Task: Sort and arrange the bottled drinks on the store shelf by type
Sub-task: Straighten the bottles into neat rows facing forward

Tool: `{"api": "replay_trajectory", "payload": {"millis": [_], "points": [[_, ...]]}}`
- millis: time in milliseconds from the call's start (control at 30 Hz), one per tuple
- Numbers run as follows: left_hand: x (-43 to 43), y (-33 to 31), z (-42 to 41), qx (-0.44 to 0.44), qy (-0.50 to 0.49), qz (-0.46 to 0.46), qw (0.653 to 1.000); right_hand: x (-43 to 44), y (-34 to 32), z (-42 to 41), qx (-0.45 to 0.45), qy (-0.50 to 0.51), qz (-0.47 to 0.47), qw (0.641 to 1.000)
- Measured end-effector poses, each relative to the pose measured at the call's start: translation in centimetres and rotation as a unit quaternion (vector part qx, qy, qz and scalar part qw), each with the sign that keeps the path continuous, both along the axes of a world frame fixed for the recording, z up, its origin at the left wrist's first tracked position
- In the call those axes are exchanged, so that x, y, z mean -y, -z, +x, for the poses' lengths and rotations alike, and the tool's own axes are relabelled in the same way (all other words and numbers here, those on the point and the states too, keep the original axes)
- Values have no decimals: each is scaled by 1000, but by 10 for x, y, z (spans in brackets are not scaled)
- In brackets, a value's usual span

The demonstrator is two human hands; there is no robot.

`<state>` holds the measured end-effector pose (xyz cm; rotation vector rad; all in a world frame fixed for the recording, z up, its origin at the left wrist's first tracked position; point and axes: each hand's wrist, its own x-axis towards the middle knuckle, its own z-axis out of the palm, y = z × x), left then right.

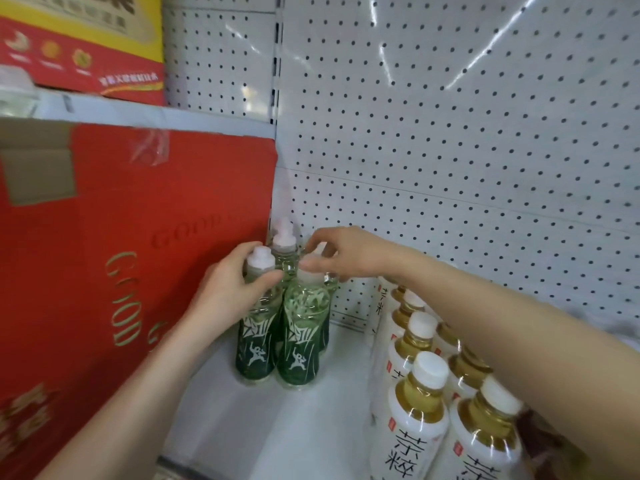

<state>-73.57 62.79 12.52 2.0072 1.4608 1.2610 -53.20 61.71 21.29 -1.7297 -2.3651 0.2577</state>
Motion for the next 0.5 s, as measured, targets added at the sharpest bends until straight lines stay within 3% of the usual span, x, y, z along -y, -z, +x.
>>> {"api": "replay_trajectory", "payload": {"millis": [100,233,367,500], "points": [[-11,-15,1,9,-4,23,1000,-21,-8,16,12,69,68,995],[-33,-44,12,-3,5,-6,1000,-37,1,12,32,39,-61,997],[-59,-51,14,40,87,-93,991,-52,5,4,48,29,-39,998],[-73,-47,14,37,121,-106,986,-55,7,2,16,27,-43,999]]}}
